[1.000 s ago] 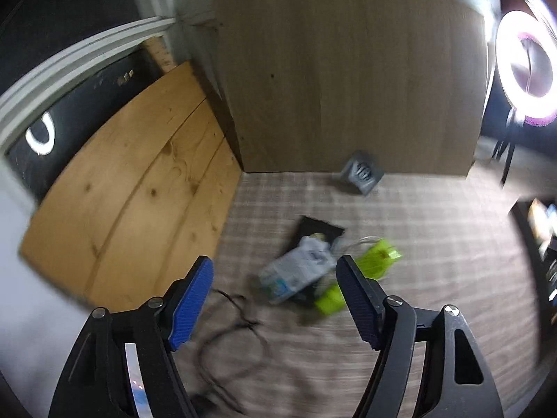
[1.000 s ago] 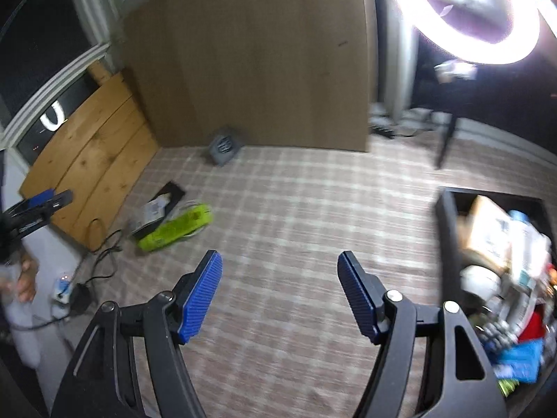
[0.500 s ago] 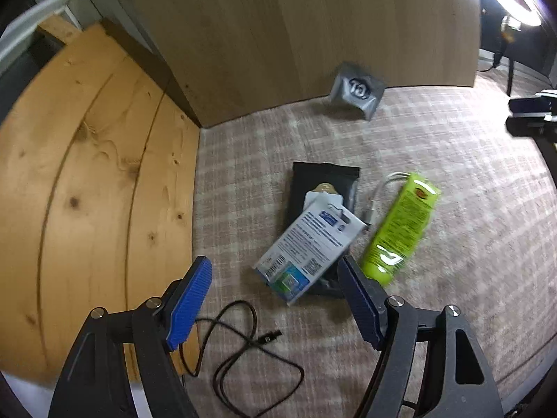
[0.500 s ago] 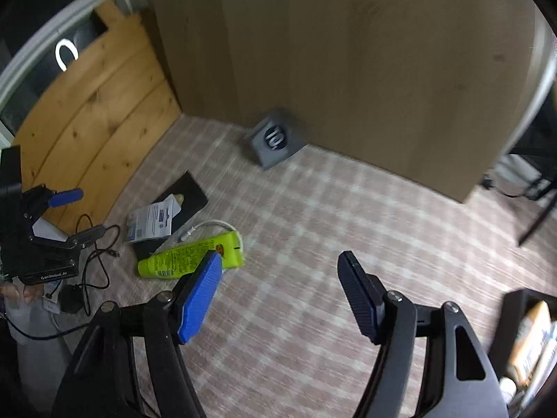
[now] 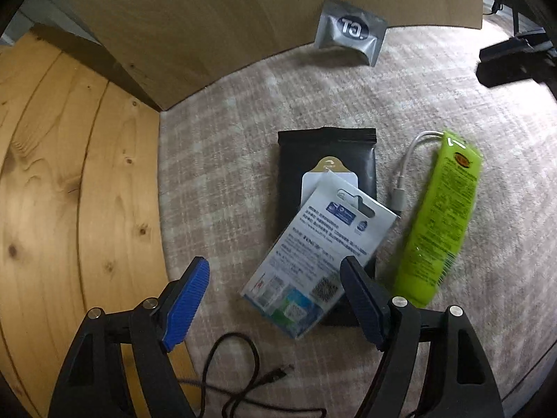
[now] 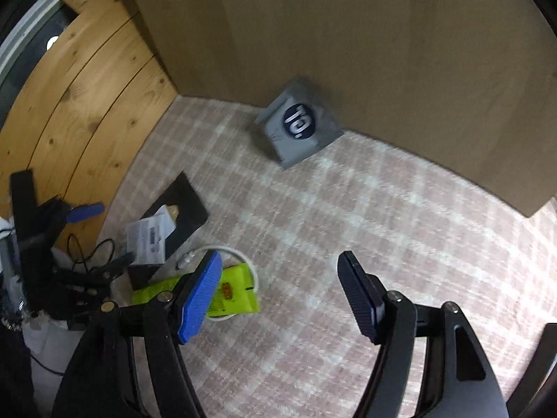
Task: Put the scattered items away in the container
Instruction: 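Lower the left tool toward the black pouch and white card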
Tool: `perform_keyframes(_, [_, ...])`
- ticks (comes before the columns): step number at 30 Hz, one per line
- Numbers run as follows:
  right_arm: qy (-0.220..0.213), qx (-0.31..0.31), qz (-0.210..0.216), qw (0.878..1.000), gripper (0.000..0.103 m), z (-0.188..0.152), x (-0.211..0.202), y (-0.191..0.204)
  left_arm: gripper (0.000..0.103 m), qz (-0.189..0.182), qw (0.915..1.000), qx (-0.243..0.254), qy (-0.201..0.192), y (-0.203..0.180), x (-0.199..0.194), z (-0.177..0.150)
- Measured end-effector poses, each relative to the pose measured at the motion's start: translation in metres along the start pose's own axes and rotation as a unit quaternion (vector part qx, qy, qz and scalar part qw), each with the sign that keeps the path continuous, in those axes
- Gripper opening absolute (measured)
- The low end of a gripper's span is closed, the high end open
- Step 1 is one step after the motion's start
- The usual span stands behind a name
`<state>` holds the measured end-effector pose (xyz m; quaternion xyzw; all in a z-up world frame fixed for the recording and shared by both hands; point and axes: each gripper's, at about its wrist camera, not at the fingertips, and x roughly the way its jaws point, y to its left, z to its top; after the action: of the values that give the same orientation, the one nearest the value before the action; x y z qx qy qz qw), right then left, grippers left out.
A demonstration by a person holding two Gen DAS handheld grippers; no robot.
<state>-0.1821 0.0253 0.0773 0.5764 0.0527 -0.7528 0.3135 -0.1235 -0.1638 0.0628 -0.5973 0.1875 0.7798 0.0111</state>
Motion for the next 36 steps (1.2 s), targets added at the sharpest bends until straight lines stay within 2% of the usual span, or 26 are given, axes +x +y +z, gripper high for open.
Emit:
perform_keyframes(3, [0.011, -0.014, 0.013, 1.000, 0.068, -0.002, 0.010, 0.009, 0.077, -0.009, 0.9999, 0.003, -0.005, -0.001, 0.001, 0.004])
perform_keyframes(6, [0.012, -0.078, 0.031, 0.996, 0.068, -0.008, 0.012, 0.031, 0.077, -0.014, 0.9998, 0.011, -0.006, -0.002, 0.002, 0.007])
perform_keyframes(8, [0.009, -0.139, 0.033, 0.990, 0.068, -0.014, 0.013, 0.050, 0.077, -0.014, 0.9997, 0.020, -0.006, -0.004, 0.003, 0.007])
perform_keyframes(9, [0.013, -0.181, 0.035, 0.983, 0.068, -0.019, 0.016, 0.062, 0.078, -0.014, 0.9996, 0.023, -0.006, -0.004, 0.002, 0.007])
perform_keyframes(11, [0.024, -0.227, 0.036, 0.973, 0.068, -0.023, 0.023, 0.074, 0.078, -0.015, 0.9996, 0.024, -0.005, -0.005, 0.002, 0.008])
perform_keyframes(13, [0.034, -0.267, 0.012, 0.963, 0.068, -0.023, 0.034, 0.083, 0.078, -0.016, 0.9996, 0.021, -0.005, -0.004, 0.002, 0.009])
perform_keyframes(15, [0.036, -0.270, -0.017, 0.962, 0.068, -0.016, 0.045, 0.083, 0.078, -0.020, 0.9996, 0.020, -0.006, -0.005, 0.003, 0.010])
perform_keyframes(18, [0.037, -0.240, -0.015, 0.970, 0.068, 0.000, 0.053, 0.072, 0.079, -0.029, 0.9994, 0.021, -0.006, -0.006, 0.005, 0.009])
perform_keyframes(22, [0.051, -0.257, -0.037, 0.964, 0.065, 0.005, 0.069, 0.070, 0.081, -0.037, 0.9990, 0.025, -0.004, -0.006, 0.006, 0.009])
perform_keyframes(24, [0.067, -0.268, -0.034, 0.960, 0.055, 0.002, 0.077, 0.071, 0.084, -0.048, 0.9984, 0.031, 0.001, -0.007, 0.008, 0.008])
perform_keyframes(25, [0.074, -0.271, -0.031, 0.959, 0.052, 0.000, 0.079, 0.073, 0.088, -0.049, 0.9982, 0.035, 0.004, -0.009, 0.010, 0.007])
perform_keyframes(28, [0.066, -0.275, -0.046, 0.958, 0.050, -0.003, 0.081, 0.077, 0.088, -0.058, 0.9975, 0.037, 0.018, -0.012, 0.018, 0.007])
perform_keyframes(29, [0.063, -0.267, -0.048, 0.960, 0.045, -0.002, 0.080, 0.077, 0.086, -0.061, 0.9972, 0.037, 0.022, -0.014, 0.020, 0.006])
perform_keyframes(30, [0.062, -0.262, -0.051, 0.962, 0.041, -0.001, 0.079, 0.076, 0.079, -0.062, 0.9971, 0.038, 0.025, -0.017, 0.022, 0.005])
perform_keyframes(33, [0.067, -0.246, -0.052, 0.965, 0.014, 0.002, 0.075, 0.070, 0.069, -0.069, 0.9969, 0.031, 0.022, -0.020, 0.020, 0.003])
perform_keyframes(36, [0.071, -0.225, -0.051, 0.970, 0.009, 0.001, 0.068, 0.058, 0.064, -0.075, 0.9968, 0.020, 0.020, -0.019, 0.018, 0.002])
